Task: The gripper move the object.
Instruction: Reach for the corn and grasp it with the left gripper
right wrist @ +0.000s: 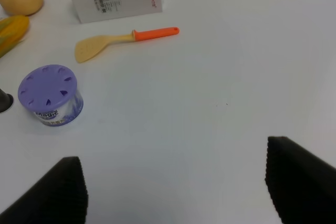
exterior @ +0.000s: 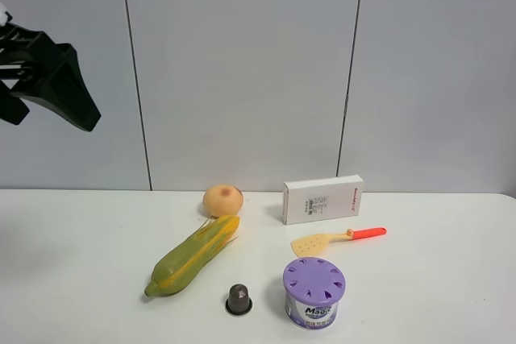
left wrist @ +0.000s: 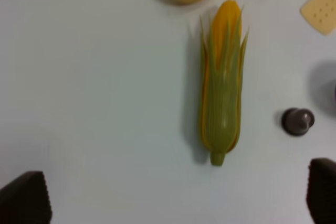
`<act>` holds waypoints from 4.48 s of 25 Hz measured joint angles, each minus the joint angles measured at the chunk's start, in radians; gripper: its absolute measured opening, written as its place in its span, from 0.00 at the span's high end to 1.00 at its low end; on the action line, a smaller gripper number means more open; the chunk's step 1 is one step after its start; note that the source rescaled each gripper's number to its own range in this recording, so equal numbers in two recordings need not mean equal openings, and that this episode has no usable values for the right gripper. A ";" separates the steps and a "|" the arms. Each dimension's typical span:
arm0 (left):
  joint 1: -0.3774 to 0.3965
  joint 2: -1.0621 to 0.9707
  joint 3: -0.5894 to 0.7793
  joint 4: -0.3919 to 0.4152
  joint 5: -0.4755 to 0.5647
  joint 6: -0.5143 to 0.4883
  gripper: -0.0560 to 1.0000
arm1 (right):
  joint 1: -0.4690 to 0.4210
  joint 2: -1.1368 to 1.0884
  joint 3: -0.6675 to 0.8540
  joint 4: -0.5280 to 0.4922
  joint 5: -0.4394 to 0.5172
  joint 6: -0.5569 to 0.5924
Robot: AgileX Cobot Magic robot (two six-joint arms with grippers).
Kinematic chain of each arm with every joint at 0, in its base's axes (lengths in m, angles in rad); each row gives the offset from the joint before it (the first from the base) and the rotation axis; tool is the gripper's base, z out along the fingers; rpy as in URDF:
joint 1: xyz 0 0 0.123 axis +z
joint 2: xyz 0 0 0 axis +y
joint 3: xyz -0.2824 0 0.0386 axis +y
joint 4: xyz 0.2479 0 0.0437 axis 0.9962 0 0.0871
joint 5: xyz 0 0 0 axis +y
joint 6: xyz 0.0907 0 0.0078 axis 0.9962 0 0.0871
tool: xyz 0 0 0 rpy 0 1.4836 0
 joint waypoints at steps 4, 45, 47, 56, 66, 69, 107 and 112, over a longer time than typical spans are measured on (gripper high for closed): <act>-0.002 0.093 -0.069 0.008 0.014 -0.033 0.00 | 0.000 0.000 0.000 0.000 0.000 0.000; -0.199 0.678 -0.299 0.038 -0.087 -0.078 0.00 | 0.000 0.000 0.000 0.000 0.000 0.000; -0.199 0.697 -0.299 0.038 -0.098 -0.079 0.00 | 0.000 0.000 0.000 0.000 0.000 0.000; -0.199 0.744 -0.300 0.038 -0.156 -0.079 0.00 | 0.000 0.000 0.000 0.000 0.000 0.000; -0.199 0.797 -0.300 0.054 -0.199 -0.073 0.00 | 0.000 0.000 0.000 0.000 0.000 0.000; -0.199 0.798 -0.300 0.057 -0.253 -0.073 0.00 | 0.000 0.000 0.000 0.000 0.000 0.000; -0.199 0.902 -0.300 0.076 -0.260 -0.068 0.37 | 0.000 0.000 0.000 0.000 0.000 0.000; -0.199 0.902 -0.300 0.079 -0.251 -0.068 0.79 | 0.000 0.000 0.000 0.000 0.000 0.000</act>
